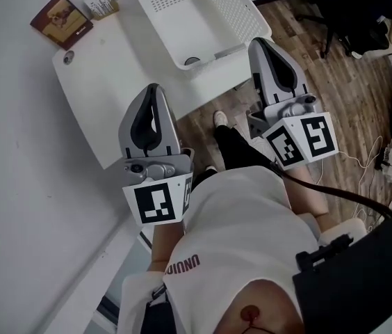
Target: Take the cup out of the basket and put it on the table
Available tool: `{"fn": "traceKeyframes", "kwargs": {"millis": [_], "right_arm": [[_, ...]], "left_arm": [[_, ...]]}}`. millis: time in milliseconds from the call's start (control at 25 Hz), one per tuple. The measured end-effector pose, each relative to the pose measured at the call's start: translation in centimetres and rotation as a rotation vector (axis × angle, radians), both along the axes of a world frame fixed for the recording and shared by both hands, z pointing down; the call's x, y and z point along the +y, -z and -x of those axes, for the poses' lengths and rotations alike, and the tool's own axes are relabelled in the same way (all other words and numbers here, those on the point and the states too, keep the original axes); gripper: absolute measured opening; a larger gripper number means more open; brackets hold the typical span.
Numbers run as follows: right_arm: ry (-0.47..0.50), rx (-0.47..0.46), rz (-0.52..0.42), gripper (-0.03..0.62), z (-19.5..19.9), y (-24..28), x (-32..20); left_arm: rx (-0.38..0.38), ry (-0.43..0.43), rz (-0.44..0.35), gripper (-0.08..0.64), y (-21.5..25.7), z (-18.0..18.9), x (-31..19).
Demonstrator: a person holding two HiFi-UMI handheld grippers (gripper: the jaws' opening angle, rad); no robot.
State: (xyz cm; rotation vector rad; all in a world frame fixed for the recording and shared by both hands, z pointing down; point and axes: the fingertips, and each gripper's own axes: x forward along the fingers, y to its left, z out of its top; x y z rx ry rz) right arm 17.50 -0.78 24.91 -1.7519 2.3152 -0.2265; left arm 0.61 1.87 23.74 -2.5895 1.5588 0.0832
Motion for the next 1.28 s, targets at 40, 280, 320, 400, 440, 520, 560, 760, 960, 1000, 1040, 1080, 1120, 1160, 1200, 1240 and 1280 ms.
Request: {"fn": "traceKeyframes", "kwargs": {"millis": [40, 280, 320, 400, 440, 520, 560, 760, 960, 1000, 1040, 1080, 1120, 1160, 1200, 1240, 1280], "right_arm": [[0.014, 0.004, -0.004, 0.018, -0.1, 0.2, -1.0], [0.127, 0.052, -0.027, 0.018, -0.4, 1.5, -7.8], [0.154, 0.064, -0.029, 0.018, -0.3, 1.7, -8.9], [0.215, 0.096, -0.034, 0.018, 0.2, 1.9, -10.9], [0.254, 0.117, -0.034, 0.018, 0.6, 1.8, -11.7], [0.354, 0.169, -0.027, 0.018, 1.8, 1.4, -13.3], [0.407, 0.198, -0.02, 0.018, 2.6, 1.1, -14.0], [0.66, 0.351, 0.068, 0.018, 6.6, -2.9, -16.3], [0.807, 0.447, 0.164, 0.018, 9.3, -7.0, -18.3], [0.827, 0.466, 0.187, 0.018, 9.7, -7.9, -18.6], [0.845, 0.48, 0.207, 0.018, 10.1, -8.6, -18.7], [0.862, 0.491, 0.226, 0.018, 10.4, -9.4, -18.9], [0.877, 0.503, 0.244, 0.02, 10.8, -10.1, -19.0], [0.892, 0.52, 0.263, 0.02, 11.1, -10.9, -19.2], [0.907, 0.543, 0.282, 0.02, 11.3, -11.8, -19.2], [0.923, 0.567, 0.303, 0.02, 11.5, -12.8, -19.2], [0.94, 0.59, 0.322, 0.02, 11.6, -13.6, -19.0]], "left_arm": [[-0.001, 0.013, -0.003, 0.011, 0.2, -0.2, -0.8], [-0.009, 0.089, -0.01, 0.011, 0.8, -1.1, -5.7], [-0.01, 0.102, -0.011, 0.011, 0.9, -1.2, -6.3], [-0.01, 0.13, -0.009, 0.011, 0.9, -1.2, -7.4], [-0.007, 0.148, -0.008, 0.011, 0.9, -1.1, -7.8], [0.002, 0.19, -0.002, 0.011, 0.7, -0.6, -8.3], [0.008, 0.209, 0.002, 0.011, 0.5, -0.4, -8.6], [0.006, 0.267, 0.02, 0.011, -0.1, 1.2, -9.3], [0.006, 0.32, 0.038, 0.011, -0.3, 2.7, -10.3], [0.007, 0.324, 0.042, 0.011, -0.5, 2.9, -10.5], [0.006, 0.325, 0.045, 0.011, -0.6, 3.2, -10.8], [0.003, 0.325, 0.047, 0.011, -0.7, 3.5, -11.0], [-0.001, 0.323, 0.05, 0.011, -0.9, 3.8, -11.3], [-0.005, 0.32, 0.053, 0.011, -1.0, 4.0, -11.6], [-0.008, 0.316, 0.056, 0.011, -1.1, 4.3, -12.0], [-0.008, 0.312, 0.058, 0.011, -1.1, 4.5, -12.3], [-0.006, 0.308, 0.06, 0.011, -1.2, 4.8, -12.6]]}}
